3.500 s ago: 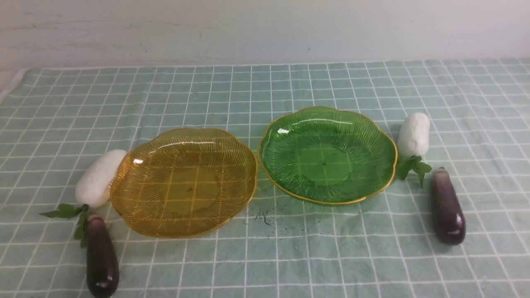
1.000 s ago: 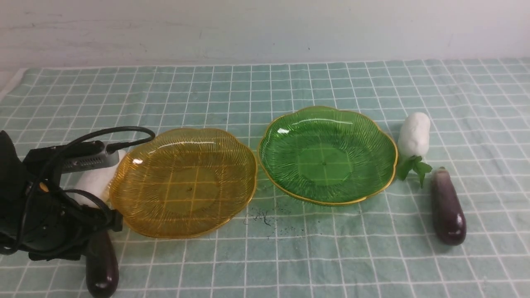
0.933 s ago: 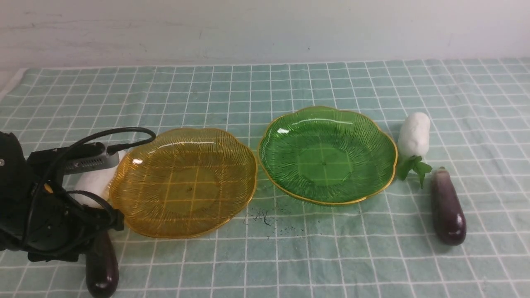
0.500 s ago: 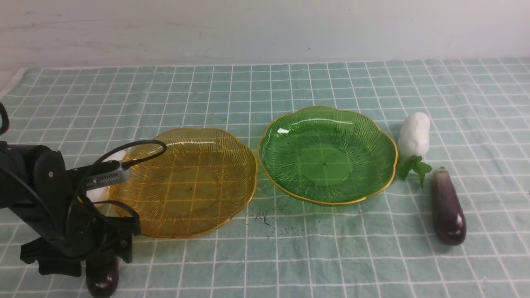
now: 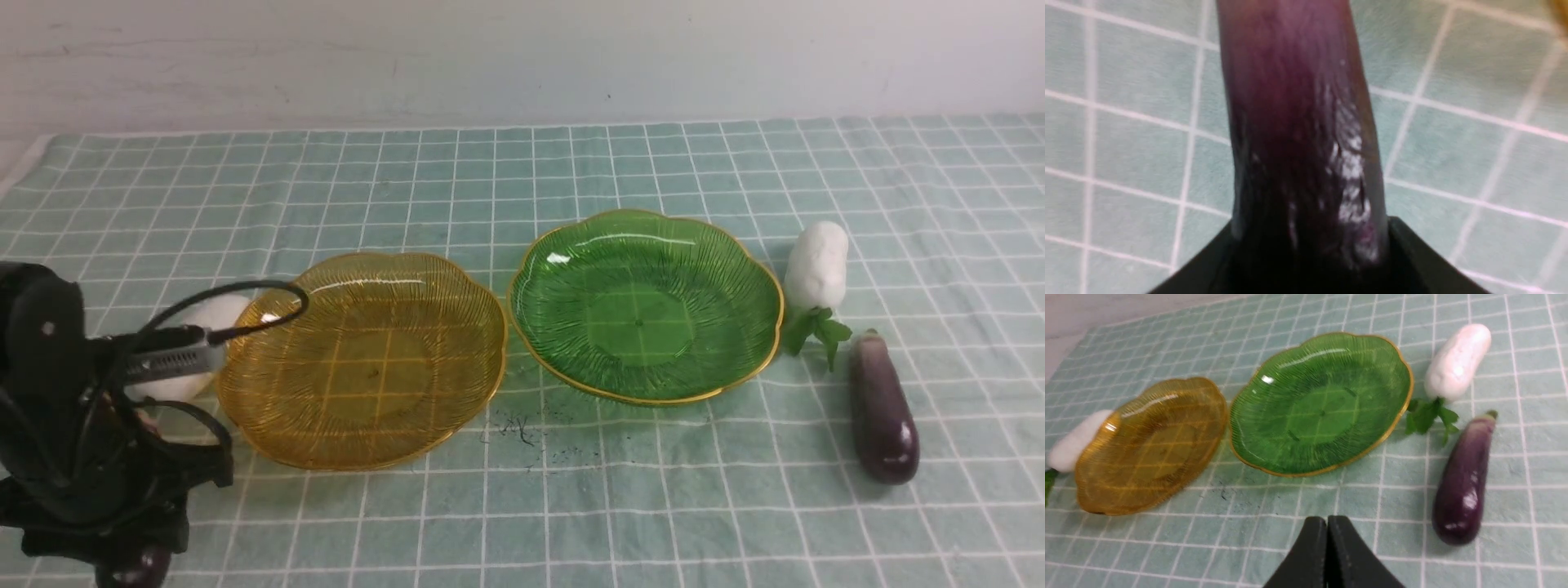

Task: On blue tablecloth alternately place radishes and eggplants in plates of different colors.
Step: 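Pick up the eggplant and place it in the yellow plate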

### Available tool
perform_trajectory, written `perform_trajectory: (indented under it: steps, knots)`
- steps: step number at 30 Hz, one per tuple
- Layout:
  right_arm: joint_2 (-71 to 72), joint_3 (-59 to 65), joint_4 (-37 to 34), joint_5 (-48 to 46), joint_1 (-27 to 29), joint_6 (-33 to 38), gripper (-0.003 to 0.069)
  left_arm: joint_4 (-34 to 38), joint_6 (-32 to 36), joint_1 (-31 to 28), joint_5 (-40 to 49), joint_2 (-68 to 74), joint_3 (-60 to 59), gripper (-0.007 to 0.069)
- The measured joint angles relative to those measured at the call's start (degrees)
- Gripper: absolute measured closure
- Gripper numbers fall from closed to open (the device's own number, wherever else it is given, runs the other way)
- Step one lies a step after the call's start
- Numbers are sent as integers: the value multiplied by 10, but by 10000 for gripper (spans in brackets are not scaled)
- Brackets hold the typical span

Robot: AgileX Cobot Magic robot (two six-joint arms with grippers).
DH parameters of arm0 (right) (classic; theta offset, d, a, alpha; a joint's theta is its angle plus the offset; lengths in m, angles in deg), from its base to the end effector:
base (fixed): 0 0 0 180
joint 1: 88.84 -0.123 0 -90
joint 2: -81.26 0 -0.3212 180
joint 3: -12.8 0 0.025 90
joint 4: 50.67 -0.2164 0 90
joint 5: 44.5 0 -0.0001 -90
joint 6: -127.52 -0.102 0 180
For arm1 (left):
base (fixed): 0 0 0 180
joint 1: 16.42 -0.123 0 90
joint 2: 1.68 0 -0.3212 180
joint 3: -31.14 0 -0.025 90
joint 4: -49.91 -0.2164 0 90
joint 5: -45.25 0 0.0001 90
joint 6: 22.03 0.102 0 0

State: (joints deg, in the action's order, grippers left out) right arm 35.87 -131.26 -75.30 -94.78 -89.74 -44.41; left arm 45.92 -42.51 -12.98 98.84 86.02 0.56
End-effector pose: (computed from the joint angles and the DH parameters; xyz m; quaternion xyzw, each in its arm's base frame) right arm 0.0592 0.0337 0.3483 -0.0128 0.8929 0.1801 0.4125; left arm 0.2039 -0.0065 0.2626 -0.1293 0.9886 0.0141 0.0754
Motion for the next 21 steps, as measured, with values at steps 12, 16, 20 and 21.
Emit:
perform_trajectory:
  steps: [12, 16, 20, 21]
  knots:
    - [-242, -124, 222, -60, 0, -183, 671, 141, 209, 66, -145, -48, 98, 279]
    - [-315, -141, 227, -35, 0, -190, 657, 146, 236, 70, -158, 9, 130, 279]
    - [-426, -176, 211, -6, 0, -188, 571, 146, 246, 70, -161, 102, 170, 279]
    - [-451, -184, 205, -6, 0, -185, 545, 146, 246, 70, -162, 117, 178, 279]
